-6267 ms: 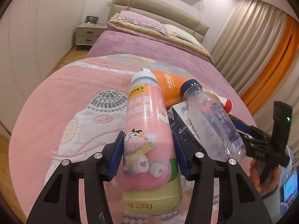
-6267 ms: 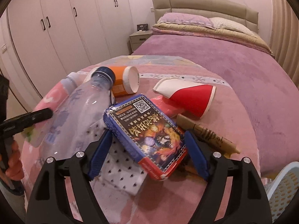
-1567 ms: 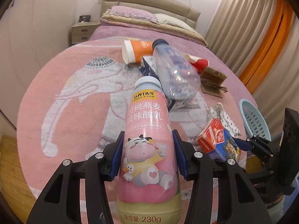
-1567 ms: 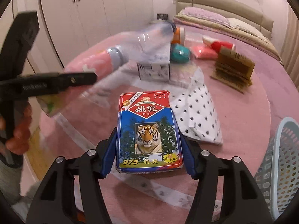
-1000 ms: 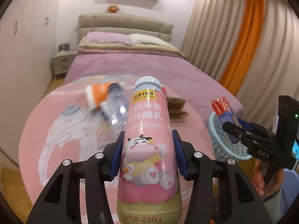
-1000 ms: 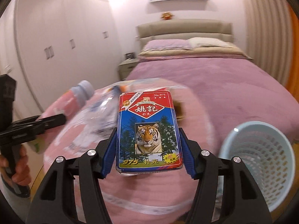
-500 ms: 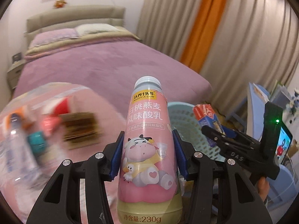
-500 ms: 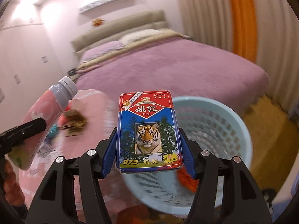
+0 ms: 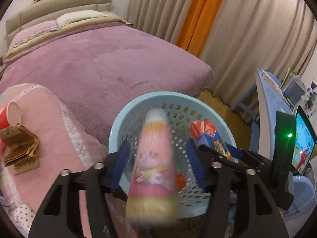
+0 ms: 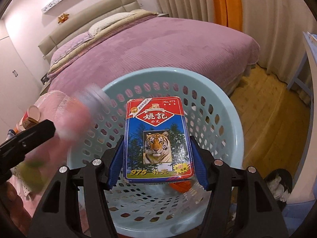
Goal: Collect trash
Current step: 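Drop the tiger pack into the basket with the right tool while the left tool drops the yogurt bottle, then grasp the clear water bottle with the left tool while the right tool grasps the polka-dot paper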
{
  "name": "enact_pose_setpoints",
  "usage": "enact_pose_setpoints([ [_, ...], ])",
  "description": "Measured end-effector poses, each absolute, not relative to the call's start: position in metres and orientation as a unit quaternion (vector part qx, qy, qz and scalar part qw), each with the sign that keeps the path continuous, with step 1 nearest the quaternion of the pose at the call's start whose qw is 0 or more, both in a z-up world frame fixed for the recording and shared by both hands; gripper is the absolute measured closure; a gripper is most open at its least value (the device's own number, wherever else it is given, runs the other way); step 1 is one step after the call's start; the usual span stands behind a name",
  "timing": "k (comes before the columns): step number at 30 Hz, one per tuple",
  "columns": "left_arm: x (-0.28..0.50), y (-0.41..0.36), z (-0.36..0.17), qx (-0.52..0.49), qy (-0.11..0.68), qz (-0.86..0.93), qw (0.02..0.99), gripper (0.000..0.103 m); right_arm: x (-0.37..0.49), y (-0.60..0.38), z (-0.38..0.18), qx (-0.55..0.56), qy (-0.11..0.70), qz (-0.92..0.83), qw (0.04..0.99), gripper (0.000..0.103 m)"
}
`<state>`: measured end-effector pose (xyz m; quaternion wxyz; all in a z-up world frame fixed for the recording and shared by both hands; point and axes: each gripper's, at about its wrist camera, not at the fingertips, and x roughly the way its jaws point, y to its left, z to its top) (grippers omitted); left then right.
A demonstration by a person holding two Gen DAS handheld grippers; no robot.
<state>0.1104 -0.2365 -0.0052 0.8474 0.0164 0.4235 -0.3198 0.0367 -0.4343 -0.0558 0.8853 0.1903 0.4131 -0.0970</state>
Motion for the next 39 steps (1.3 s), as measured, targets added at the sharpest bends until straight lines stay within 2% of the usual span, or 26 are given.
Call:
enact_pose_setpoints([
  [10, 0.095, -0.209, 0.009, 0.007, 0.4, -0.317, 0.86, 0.043, 0.043, -0.43, -0.055, 0.186, 0.41, -0.09, 0.888, 0.042],
  [19, 0.077, -0.155, 0.037, -0.019, 0.363, -0.293, 0.884, 0.043, 0.036, -0.383, -0.025, 0.143, 0.383, -0.053, 0.911, 0.042],
  [23, 0.069, -0.118, 0.052, -0.039, 0.341, -0.262, 0.902, 0.043, 0.032, -0.35, -0.008, 0.12, 0.36, -0.015, 0.925, 0.042],
  [30, 0.056, -0.028, 0.079, -0.08, 0.305, -0.175, 0.933, 0.03, 0.021, -0.275, 0.018, 0.041, 0.31, 0.061, 0.948, 0.042],
  [39, 0.065, 0.073, 0.062, -0.136, 0.336, -0.077, 0.929, 0.028, 0.034, -0.183, -0.001, -0.002, 0.343, 0.156, 0.926, 0.042],
])
